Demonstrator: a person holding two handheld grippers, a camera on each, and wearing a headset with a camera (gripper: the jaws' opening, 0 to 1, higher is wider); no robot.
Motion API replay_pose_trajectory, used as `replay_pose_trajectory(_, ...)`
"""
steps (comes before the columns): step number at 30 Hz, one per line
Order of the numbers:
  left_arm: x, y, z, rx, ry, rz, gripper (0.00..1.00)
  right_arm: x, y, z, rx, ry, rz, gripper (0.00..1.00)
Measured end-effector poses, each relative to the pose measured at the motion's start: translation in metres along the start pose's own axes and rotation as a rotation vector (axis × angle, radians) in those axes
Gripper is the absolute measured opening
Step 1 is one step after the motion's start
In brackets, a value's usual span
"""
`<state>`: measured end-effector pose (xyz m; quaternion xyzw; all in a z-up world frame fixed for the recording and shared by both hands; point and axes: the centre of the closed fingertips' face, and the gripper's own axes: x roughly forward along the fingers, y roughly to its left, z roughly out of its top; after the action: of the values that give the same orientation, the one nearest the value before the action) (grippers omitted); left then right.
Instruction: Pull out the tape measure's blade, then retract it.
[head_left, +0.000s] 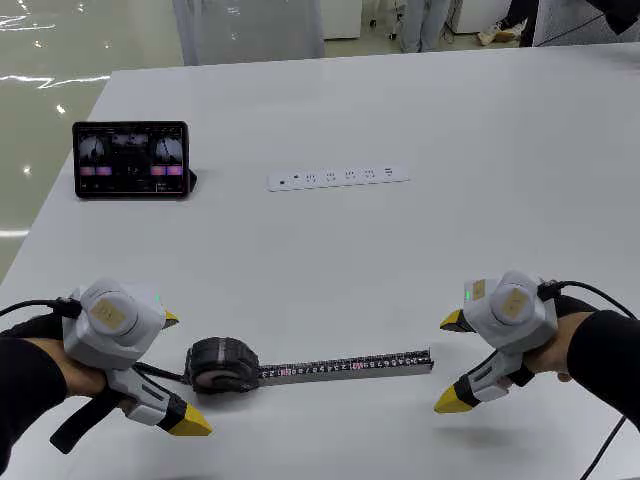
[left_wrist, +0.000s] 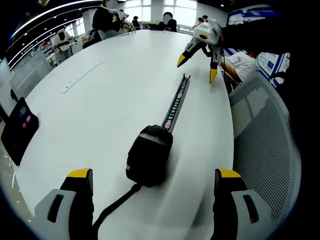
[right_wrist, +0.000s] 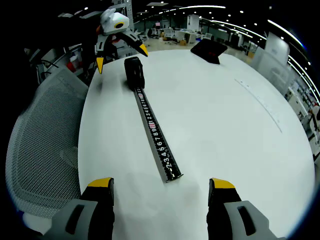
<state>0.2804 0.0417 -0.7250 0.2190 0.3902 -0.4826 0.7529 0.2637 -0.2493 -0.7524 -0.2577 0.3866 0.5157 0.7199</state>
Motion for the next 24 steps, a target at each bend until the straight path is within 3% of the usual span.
replay_pose_trajectory(3,-0.003,0.003,0.002,-0.049,-0.050,0.043,0.99,-0.003,-0.001,0.000,0.047,-0.026,-0.031,0.80)
replay_pose_trajectory(6,-0.010,0.015,0.004,-0.106,-0.120,0.116,0.99,-0.008,-0.002,0.000,0.112,-0.078,-0.066,0.83)
replay_pose_trajectory(15,-0.021,0.015,-0.016,-0.213,-0.179,0.227,0.99,-0.022,-0.003,-0.016,0.249,-0.181,-0.161,0.99)
replay_pose_trajectory(17,-0.023,0.016,-0.020,-0.246,-0.199,0.250,0.99,-0.027,-0.005,-0.020,0.273,-0.198,-0.202,0.99)
replay_pose_trajectory(24,-0.035,0.011,-0.029,-0.309,-0.257,0.297,0.99,-0.041,0.009,-0.030,0.304,-0.216,-0.253,0.99)
